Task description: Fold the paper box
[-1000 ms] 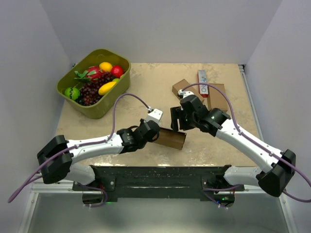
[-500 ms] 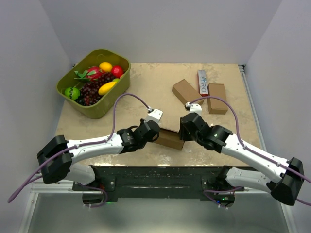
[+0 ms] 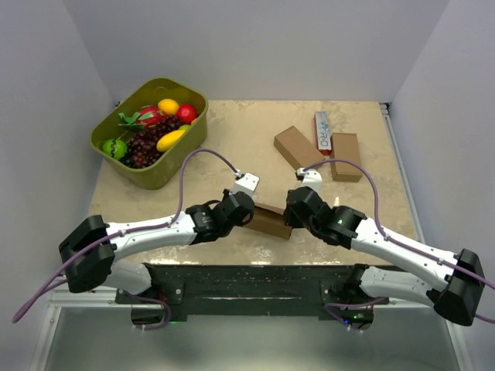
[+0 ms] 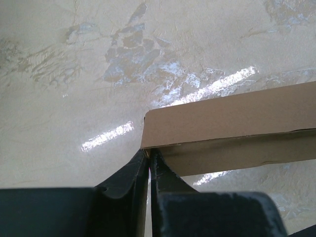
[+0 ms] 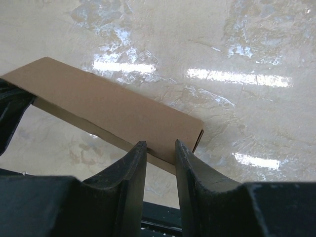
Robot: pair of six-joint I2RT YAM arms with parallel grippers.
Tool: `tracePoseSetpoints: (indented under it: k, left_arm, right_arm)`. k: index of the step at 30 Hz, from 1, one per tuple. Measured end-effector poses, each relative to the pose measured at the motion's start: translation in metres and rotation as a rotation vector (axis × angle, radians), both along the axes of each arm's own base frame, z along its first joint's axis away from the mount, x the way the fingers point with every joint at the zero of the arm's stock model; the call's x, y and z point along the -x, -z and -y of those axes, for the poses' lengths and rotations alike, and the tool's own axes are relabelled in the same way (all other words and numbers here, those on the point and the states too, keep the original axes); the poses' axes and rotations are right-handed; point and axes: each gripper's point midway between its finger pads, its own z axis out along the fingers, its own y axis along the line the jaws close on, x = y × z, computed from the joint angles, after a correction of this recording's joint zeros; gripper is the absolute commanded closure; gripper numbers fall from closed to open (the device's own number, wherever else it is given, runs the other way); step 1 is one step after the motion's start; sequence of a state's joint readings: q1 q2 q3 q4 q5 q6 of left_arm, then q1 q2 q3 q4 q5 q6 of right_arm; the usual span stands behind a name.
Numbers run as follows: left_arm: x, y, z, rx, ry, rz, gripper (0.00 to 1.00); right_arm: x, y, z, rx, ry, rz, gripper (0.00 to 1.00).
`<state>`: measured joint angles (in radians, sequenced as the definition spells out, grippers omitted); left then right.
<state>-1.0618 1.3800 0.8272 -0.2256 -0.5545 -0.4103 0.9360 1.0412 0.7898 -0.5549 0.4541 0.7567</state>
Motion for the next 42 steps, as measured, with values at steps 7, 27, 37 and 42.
tracePoseSetpoints:
  k: [7, 27, 37, 42]
  left_arm:
    - [0.009, -0.005, 0.001, 0.032, 0.050, -0.013, 0.52]
    - [0.039, -0.007, 0.009, 0.105, 0.216, -0.075, 0.39]
    - [0.053, -0.042, 0.013, 0.236, 0.293, -0.052, 0.21]
    - [0.053, -0.051, 0.003, 0.296, 0.299, -0.077, 0.22]
  right_arm:
    - [0.002, 0.004, 0.001, -0.010, 0.014, -0.008, 0.68]
    - [0.009, 0.035, 0.012, 0.048, 0.034, -0.058, 0.55]
    - [0.001, -0.005, 0.009, 0.033, 0.023, -0.007, 0.53]
    - [0.004, -0.020, -0.002, -0.012, -0.032, -0.003, 0.61]
